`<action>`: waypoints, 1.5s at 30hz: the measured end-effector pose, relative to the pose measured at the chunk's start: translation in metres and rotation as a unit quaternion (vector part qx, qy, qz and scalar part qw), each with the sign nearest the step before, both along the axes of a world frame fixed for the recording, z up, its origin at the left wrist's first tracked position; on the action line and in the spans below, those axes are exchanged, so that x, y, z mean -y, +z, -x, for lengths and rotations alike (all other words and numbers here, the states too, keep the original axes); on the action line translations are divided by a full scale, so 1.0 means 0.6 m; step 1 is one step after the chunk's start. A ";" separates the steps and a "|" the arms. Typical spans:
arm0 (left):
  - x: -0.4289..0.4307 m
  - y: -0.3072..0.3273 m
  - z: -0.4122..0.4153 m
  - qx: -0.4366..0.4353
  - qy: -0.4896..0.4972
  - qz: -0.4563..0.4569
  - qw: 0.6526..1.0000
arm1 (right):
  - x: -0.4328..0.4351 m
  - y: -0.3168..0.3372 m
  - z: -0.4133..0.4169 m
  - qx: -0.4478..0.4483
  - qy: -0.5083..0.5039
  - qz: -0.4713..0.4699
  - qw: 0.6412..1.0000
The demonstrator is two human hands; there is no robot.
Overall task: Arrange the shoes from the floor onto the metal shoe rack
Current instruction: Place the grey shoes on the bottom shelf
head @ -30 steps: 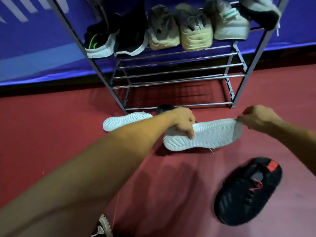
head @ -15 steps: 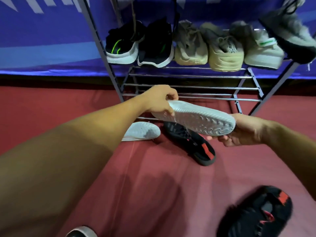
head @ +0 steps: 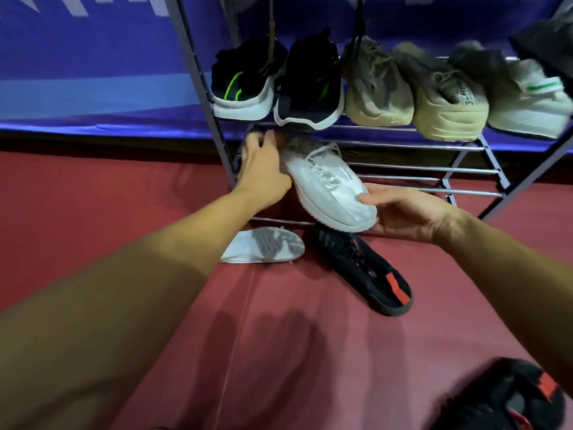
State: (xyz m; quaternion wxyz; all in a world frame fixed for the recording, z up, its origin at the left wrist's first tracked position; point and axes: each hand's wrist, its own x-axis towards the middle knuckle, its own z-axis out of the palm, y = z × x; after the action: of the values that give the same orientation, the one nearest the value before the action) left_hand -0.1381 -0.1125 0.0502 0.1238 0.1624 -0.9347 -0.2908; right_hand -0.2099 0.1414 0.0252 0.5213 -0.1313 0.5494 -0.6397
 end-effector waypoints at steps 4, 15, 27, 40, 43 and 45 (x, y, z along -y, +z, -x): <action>0.030 -0.016 0.004 0.002 0.080 -0.153 0.985 | 0.053 -0.011 -0.001 0.020 -0.033 0.013 0.999; 0.058 -0.047 -0.010 0.142 0.076 -0.482 0.861 | 0.178 -0.051 0.008 0.013 -0.235 -0.027 0.971; 0.088 -0.082 0.005 -0.004 0.187 -0.607 0.773 | 0.292 -0.049 -0.021 0.016 -0.399 0.010 0.917; 0.121 -0.116 0.003 -0.015 0.234 -0.588 0.774 | 0.319 -0.059 -0.034 -0.041 -0.345 -0.064 0.936; 0.126 -0.120 -0.004 -0.011 0.229 -0.581 0.781 | 0.316 -0.059 -0.035 -0.073 -0.342 -0.070 0.934; 0.129 -0.118 -0.006 -0.007 0.223 -0.574 0.788 | 0.310 -0.059 -0.034 -0.094 -0.327 -0.076 0.937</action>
State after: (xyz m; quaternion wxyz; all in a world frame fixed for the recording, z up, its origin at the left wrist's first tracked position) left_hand -0.1344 -0.1902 -0.0203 0.0759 0.4057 -0.5320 -0.7393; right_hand -0.1896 -0.0449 -0.0101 0.2373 0.0363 0.6557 -0.7158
